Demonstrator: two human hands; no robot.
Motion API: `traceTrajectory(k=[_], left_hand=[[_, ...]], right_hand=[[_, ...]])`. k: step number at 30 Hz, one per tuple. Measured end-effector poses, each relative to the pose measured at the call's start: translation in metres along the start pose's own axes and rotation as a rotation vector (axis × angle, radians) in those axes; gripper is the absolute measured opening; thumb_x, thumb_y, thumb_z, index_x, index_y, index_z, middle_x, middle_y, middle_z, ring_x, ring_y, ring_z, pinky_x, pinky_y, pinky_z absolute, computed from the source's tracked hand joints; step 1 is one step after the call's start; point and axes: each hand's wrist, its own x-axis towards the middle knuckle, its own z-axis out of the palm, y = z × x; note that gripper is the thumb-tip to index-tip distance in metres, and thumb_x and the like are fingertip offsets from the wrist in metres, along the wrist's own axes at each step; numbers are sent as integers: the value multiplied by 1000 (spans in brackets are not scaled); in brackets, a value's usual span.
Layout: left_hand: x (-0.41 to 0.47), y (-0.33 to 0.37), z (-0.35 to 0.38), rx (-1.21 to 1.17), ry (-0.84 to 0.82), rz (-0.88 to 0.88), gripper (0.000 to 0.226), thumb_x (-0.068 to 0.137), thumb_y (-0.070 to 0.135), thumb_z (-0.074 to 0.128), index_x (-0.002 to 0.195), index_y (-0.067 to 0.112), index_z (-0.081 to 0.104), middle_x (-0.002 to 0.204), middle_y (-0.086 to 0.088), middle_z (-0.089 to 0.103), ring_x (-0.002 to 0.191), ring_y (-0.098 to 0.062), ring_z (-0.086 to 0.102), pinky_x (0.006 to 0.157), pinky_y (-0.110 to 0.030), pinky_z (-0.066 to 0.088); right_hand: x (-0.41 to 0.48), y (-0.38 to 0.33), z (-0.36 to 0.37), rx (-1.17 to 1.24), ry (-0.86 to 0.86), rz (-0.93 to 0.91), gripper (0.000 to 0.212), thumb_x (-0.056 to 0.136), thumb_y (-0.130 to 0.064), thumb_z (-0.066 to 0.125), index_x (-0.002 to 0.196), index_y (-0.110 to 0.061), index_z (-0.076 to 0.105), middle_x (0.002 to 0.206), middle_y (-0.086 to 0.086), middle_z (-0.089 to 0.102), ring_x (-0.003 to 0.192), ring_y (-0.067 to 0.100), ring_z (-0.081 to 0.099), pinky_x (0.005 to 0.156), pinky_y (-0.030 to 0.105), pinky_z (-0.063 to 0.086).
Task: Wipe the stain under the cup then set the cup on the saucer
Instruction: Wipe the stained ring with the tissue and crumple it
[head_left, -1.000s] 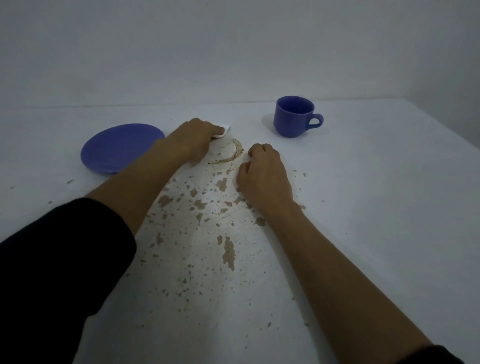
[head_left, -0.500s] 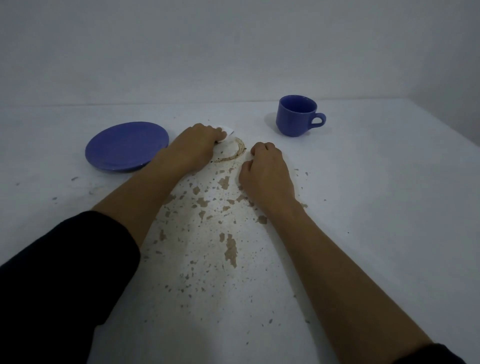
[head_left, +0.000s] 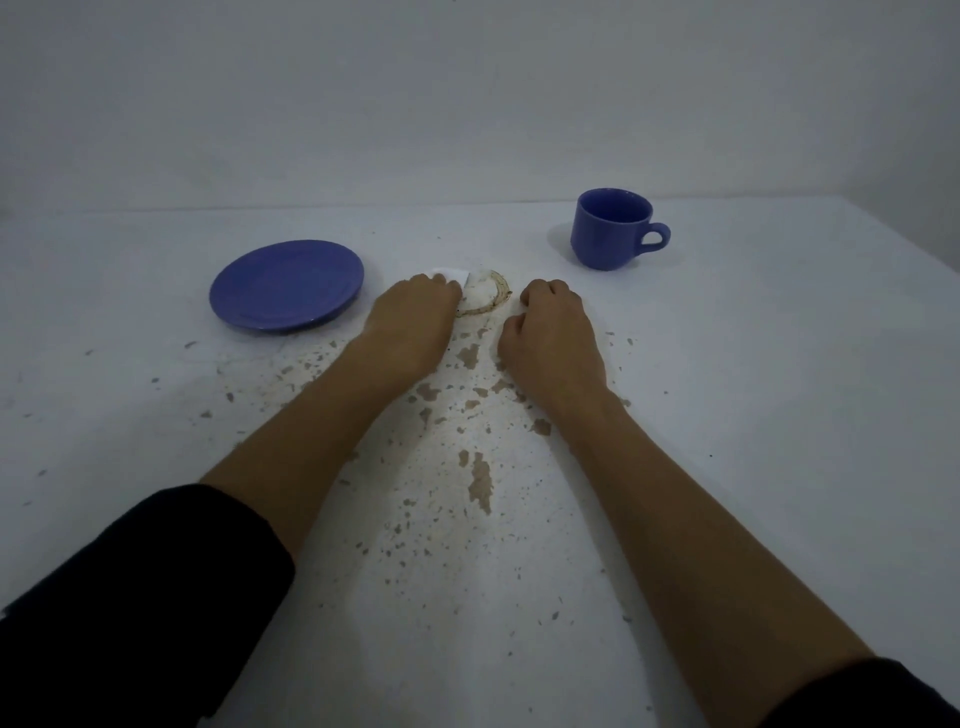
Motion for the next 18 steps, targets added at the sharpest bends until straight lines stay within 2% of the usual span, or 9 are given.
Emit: traceTrajectory(k=[3,8,15,18], left_hand=[[-4,12,-2,-38,17,-34,24,89,1,49,110,6,60,107,-14,64,94,-28,62,82,-35,50],[-14,20,0,-55,27,11,30,91,4,50,120,7,55,116,-12,62,102,-27,61,87,-35,50],[20,0,-5,-90,-47,-78,30,93,-1,40,119,4,54,116,-19,61,103,-32,57,87,-38,47],[15,2,-3,-125,-42,-32,35,93,0,40,124,7,52,120,-18,60,107,-32,56,89,-36,44]], right_hand=[[0,-1,-1,-8,-19,16,39,94,-31,51,129,-12,50,133,6,53,121,21,50,107,37,43],[0,0,-1,-9,-29,5,41,94,-32,51,129,-12,49,133,8,53,122,22,50,107,38,43],[1,2,0,8,-22,4,38,96,-30,48,129,-11,50,134,7,53,123,21,50,107,38,42],[1,2,0,9,3,-10,36,95,-29,48,127,-11,51,131,7,54,120,21,51,106,37,44]])
